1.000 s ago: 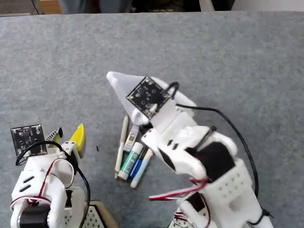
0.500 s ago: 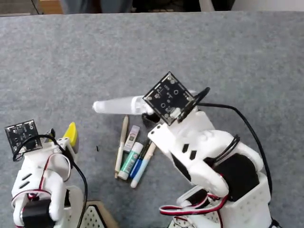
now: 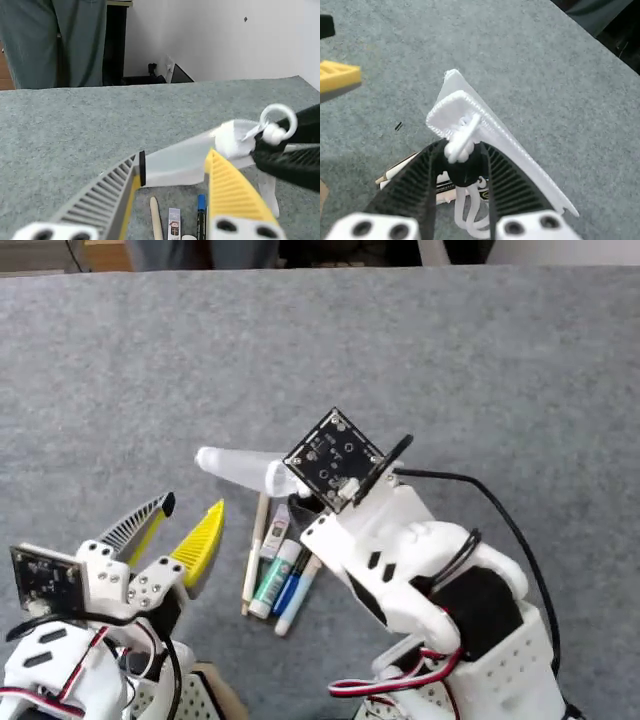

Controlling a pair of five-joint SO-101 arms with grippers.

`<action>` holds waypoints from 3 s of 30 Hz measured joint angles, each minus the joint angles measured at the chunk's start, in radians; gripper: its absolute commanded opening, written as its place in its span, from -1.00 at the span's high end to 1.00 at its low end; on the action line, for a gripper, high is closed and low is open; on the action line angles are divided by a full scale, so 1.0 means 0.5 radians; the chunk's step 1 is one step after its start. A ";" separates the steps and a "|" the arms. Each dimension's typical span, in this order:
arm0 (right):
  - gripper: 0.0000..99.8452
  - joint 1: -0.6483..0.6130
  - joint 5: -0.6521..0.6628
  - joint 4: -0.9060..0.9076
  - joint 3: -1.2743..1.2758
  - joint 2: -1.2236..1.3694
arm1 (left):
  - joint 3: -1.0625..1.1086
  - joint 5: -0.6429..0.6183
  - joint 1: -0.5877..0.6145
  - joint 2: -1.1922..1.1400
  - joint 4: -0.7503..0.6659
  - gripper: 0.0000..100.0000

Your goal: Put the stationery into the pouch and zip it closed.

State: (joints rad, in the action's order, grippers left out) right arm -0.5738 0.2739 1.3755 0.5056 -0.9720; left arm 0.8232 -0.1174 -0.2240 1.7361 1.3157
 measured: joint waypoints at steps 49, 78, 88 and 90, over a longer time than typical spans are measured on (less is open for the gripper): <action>0.98 0.015 0.003 -0.126 -0.049 0.034 | -0.245 -0.245 -0.439 -0.973 -0.371 0.57; 0.98 0.018 0.003 -0.101 -0.049 0.037 | 0.209 -0.147 -0.181 -0.970 -0.706 0.57; 0.98 0.018 0.006 -0.101 -0.046 0.040 | 0.408 -0.150 -0.181 -0.967 -0.715 0.57; 0.98 0.018 0.006 -0.101 -0.046 0.040 | 0.405 -0.150 -0.181 -0.967 -0.706 0.57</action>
State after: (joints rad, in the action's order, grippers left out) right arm -0.5646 0.2770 1.3249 0.4826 -0.9521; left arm 1.0257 -0.1926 -0.3145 1.2528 0.9628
